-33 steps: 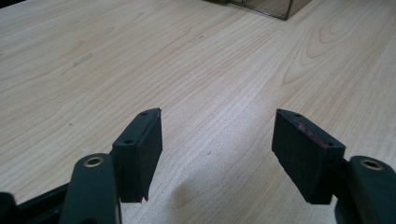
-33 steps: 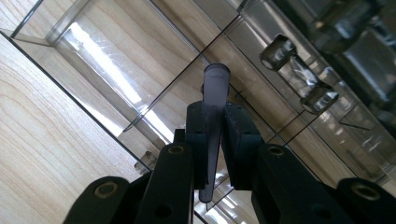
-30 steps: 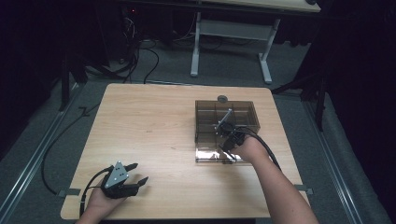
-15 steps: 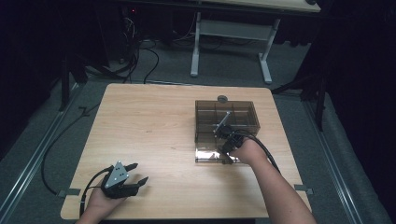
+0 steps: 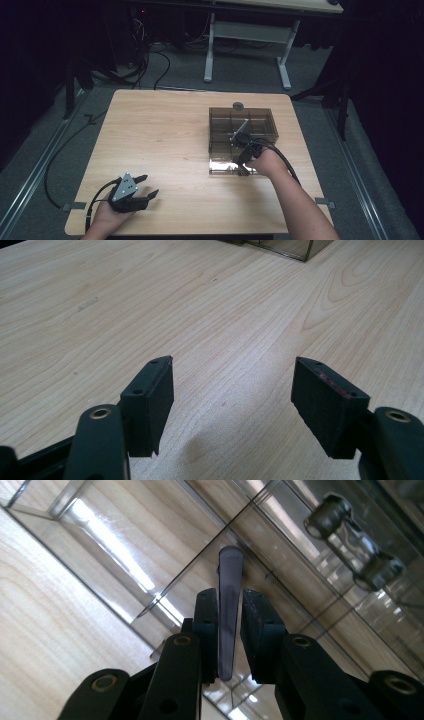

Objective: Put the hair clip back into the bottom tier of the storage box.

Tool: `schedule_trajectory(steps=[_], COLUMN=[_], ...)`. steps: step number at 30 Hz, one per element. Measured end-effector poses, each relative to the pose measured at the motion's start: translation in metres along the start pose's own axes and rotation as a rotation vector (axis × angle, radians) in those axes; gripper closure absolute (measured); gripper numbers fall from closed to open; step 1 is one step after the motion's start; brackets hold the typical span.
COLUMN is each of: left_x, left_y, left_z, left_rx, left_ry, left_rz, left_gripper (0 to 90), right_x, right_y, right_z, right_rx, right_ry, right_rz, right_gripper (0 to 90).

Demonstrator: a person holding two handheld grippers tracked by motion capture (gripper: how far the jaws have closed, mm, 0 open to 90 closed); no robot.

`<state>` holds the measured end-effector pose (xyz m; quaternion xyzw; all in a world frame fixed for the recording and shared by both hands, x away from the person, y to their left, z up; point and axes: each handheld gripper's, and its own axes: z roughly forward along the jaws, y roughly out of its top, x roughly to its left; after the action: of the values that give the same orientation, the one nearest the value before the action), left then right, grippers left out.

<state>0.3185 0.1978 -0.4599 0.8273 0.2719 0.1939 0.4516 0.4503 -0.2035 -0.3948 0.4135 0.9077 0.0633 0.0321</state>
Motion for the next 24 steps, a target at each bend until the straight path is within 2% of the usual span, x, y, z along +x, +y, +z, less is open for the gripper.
schedule_trajectory(steps=[1,2,3,4,5,8,10,13,15,16,17,19,20,21,23,24], left_x=[0.0,0.0,0.0,0.0,0.0,0.0,0.0,0.0,0.0,-0.001,-0.001,-0.001,-0.001,-0.001,-0.001,-0.001], left_y=[0.0,0.0,0.0,0.0,0.0,0.0,0.0,0.0,0.0,0.0,0.0,0.0,0.0,0.0,0.0,0.0], left_z=[0.0,0.0,0.0,0.0,0.0,0.0,0.0,0.0,0.0,0.0,0.0,0.0,0.0,0.0,0.0,0.0], left_rx=[-0.001,-0.002,-0.004,0.0,0.0,-0.002,0.002,0.001,0.003,0.003,0.003,0.003,0.003,0.004,0.005,0.005], left_ry=[0.001,0.001,0.003,0.002,0.002,0.005,0.004,0.004,0.003,0.003,0.003,0.004,0.004,0.004,0.007,0.007], left_rz=[-0.001,-0.001,-0.001,0.0,0.0,0.0,0.003,0.002,0.004,0.004,0.004,0.003,0.003,0.003,0.002,0.002], left_gripper=[33.8,33.8,33.8,33.8,33.8,33.7,33.7,33.7,33.7,33.7,33.7,33.7,33.7,33.7,33.7,33.7], right_x=[0.004,0.004,0.003,0.006,0.006,0.008,0.011,0.014,0.015,0.017,0.017,0.019,0.021,0.021,0.024,0.024], right_y=[-0.002,-0.002,-0.003,-0.006,-0.006,-0.009,-0.012,-0.022,-0.025,-0.029,-0.033,-0.039,-0.047,-0.047,-0.058,-0.058], right_z=[-0.005,-0.005,-0.006,-0.012,-0.012,-0.018,-0.022,-0.028,-0.028,-0.029,-0.029,-0.029,-0.028,-0.028,-0.025,-0.025], right_rx=[0.001,0.001,-0.007,-0.008,-0.008,-0.039,-0.052,-0.102,-0.108,-0.114,-0.146,-0.168,-0.21,-0.21,-0.258,-0.258], right_ry=[0.004,0.004,0.005,0.008,0.008,0.013,0.011,0.024,0.027,0.025,0.037,0.03,0.04,0.04,0.042,0.042], right_rz=[0.037,0.037,0.014,0.044,0.044,0.017,0.02,0.032,0.039,0.06,0.046,0.054,0.073,0.073,0.076,0.076], right_gripper=[77.7,77.7,77.7,77.8,77.8,77.5,77.3,75.8,74.9,74.4,74.4,74.1,72.9,72.9,72.9,72.9])
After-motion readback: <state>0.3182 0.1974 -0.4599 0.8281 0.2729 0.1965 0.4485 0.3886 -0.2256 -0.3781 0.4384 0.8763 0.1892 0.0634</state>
